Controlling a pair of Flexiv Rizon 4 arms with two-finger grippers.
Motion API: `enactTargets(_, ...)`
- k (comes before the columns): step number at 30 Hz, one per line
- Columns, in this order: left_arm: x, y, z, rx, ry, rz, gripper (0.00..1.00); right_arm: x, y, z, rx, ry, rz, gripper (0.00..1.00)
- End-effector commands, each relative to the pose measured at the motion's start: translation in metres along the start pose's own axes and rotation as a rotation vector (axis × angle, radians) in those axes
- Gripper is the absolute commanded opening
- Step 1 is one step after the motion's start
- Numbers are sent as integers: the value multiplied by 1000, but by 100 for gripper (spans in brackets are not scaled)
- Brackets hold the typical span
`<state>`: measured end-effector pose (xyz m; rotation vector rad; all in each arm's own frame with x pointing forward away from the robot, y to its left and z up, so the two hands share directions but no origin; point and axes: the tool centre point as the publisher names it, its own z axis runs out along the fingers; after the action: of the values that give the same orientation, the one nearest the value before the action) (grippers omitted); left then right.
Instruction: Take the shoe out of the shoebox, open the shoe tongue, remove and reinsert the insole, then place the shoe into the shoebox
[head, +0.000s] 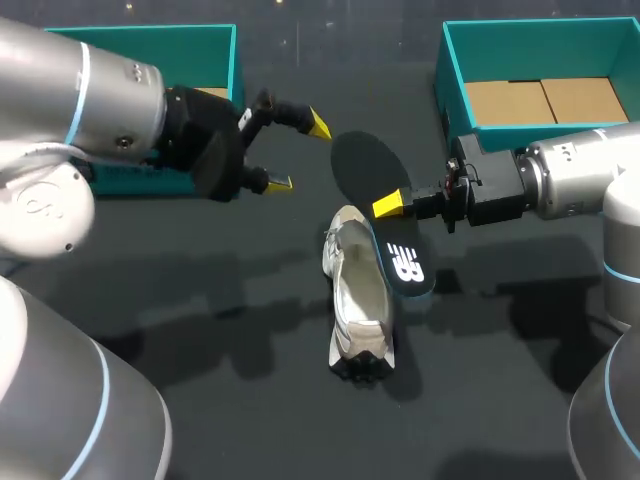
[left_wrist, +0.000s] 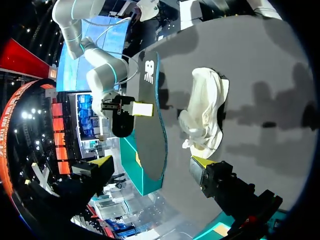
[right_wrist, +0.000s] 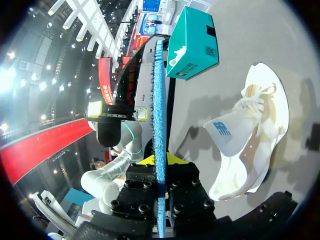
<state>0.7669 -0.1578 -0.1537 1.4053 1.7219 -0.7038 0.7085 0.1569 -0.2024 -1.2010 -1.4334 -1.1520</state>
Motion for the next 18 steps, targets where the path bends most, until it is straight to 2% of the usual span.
enactTargets(1,11,-2,1,8,-237,14,100,0,-1,0,-2,-2,0,0)
enactTargets(10,11,-2,1,8,-237,14,100,0,-1,0,-2,-2,0,0)
enactTargets(18,20,-3,28,0,-322,-35,100,3,-1,8,-49,57,21,0)
